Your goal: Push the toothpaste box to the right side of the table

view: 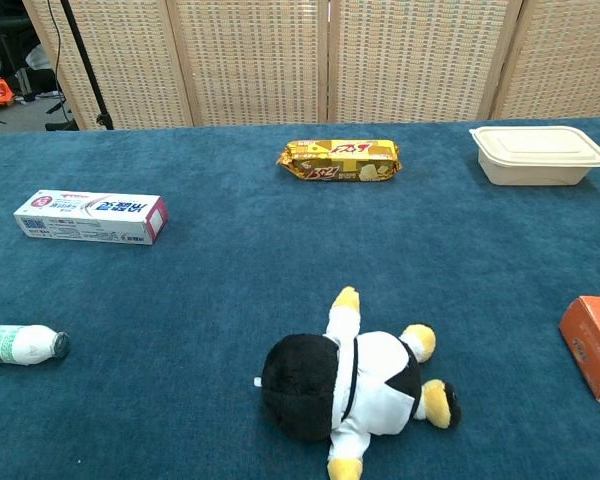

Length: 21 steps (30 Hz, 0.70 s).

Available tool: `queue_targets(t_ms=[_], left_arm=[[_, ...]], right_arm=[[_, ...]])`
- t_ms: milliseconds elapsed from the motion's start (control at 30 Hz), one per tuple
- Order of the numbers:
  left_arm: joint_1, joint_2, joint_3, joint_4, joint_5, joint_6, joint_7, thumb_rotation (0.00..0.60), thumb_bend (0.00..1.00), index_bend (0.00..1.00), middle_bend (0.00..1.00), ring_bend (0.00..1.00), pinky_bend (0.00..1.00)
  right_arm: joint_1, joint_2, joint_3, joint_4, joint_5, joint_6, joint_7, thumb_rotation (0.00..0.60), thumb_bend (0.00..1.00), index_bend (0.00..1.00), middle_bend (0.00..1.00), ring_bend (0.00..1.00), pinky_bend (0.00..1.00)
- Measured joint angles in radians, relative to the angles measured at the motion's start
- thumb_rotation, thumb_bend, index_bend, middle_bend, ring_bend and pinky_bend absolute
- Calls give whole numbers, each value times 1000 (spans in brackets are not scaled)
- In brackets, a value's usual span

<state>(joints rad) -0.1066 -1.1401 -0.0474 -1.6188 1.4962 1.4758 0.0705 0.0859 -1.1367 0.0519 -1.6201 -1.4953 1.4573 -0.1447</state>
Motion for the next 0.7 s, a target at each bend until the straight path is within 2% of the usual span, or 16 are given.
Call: queue_targets(t_ms=[267,567,700], left_arm=[[-19,-4,-22,-6,-31,-35,-131,600,0,0,0,0,0],[-66,20,-64,-4,-122,-168,-353,600,0,0,0,0,0],[-91,53,-79,-19,-153,-252,-490,600,0,0,0,0,0]], right_arm=[[1,-3,1,0,6,-6,-6,600,260,0,0,0,0],[5,-8,-2,0,5,-13,-17,600,260,0,0,0,0],[7,-11,-5,-2,3,-17,-25,600,260,0,0,0,0]])
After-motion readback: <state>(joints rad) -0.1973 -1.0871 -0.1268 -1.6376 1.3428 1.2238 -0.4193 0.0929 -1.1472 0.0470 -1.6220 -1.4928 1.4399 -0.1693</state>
